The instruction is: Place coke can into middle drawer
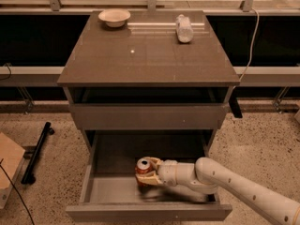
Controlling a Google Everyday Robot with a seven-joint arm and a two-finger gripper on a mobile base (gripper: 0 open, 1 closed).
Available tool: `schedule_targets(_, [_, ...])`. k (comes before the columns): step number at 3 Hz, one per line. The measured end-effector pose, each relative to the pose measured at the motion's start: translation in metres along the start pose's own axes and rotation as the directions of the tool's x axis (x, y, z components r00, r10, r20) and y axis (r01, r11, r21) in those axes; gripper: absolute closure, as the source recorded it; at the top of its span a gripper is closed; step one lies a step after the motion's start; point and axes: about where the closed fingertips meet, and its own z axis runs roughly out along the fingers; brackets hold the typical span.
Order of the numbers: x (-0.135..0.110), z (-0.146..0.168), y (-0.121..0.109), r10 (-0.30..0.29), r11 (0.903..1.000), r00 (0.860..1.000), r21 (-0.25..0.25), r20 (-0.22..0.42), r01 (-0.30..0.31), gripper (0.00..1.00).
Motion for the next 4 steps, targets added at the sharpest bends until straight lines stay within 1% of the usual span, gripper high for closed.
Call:
schedule_targets(2, [-0.0009, 0.0033, 0.0021, 0.000, 1.0000, 1.000, -0.007, 0.002, 0.000, 0.11])
schedule_targets(3, [-0.0012, 0.0047, 0.0030, 0.000, 1.0000, 1.000, -0.010, 0.003, 0.000, 0.00])
schedule_targets(4, [-0.0012, 0.0047, 0.0030, 0.000, 1.0000, 1.000, -0.010, 0.003, 0.000, 0.00])
